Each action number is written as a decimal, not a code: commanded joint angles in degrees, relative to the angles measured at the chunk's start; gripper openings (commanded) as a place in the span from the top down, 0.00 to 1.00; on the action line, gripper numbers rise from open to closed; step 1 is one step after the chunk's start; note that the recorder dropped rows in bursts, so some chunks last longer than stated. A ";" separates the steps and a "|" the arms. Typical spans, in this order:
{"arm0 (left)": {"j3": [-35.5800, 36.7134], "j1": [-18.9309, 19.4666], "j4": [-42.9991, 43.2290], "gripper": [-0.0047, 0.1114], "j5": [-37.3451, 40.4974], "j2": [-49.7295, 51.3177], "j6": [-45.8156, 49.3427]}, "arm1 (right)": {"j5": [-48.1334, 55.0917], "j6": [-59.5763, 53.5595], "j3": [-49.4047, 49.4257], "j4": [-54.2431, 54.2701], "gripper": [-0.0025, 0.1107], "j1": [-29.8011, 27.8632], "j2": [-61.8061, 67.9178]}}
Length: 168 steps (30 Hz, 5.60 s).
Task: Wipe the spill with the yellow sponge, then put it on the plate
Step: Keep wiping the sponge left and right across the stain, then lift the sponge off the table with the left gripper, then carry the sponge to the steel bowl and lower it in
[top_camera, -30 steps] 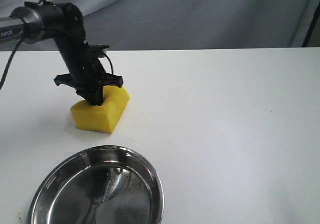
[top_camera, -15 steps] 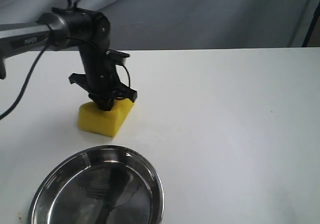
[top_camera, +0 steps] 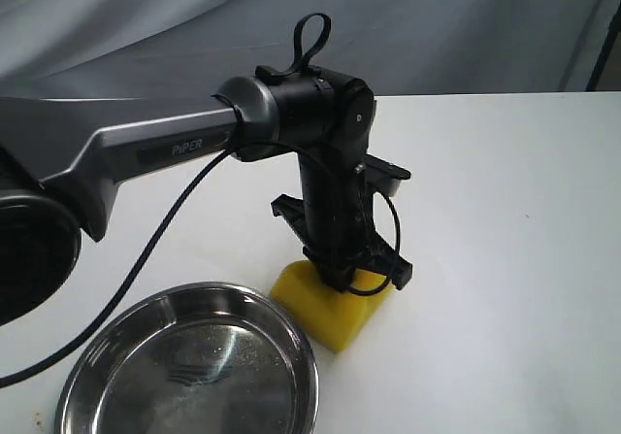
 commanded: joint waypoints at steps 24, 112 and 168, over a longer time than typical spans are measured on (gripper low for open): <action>1.05 25.95 4.07 0.96 0.25 1.50 -0.54 | -0.10 -0.01 0.22 0.00 0.98 -0.49 -0.23; -14.39 2.83 7.48 0.96 0.25 -10.31 -2.12 | -0.10 0.10 0.22 0.00 0.98 -0.49 -0.23; 51.59 3.45 2.49 0.50 -14.65 -43.09 -2.47 | -0.10 0.10 0.22 0.00 0.98 -0.49 -0.23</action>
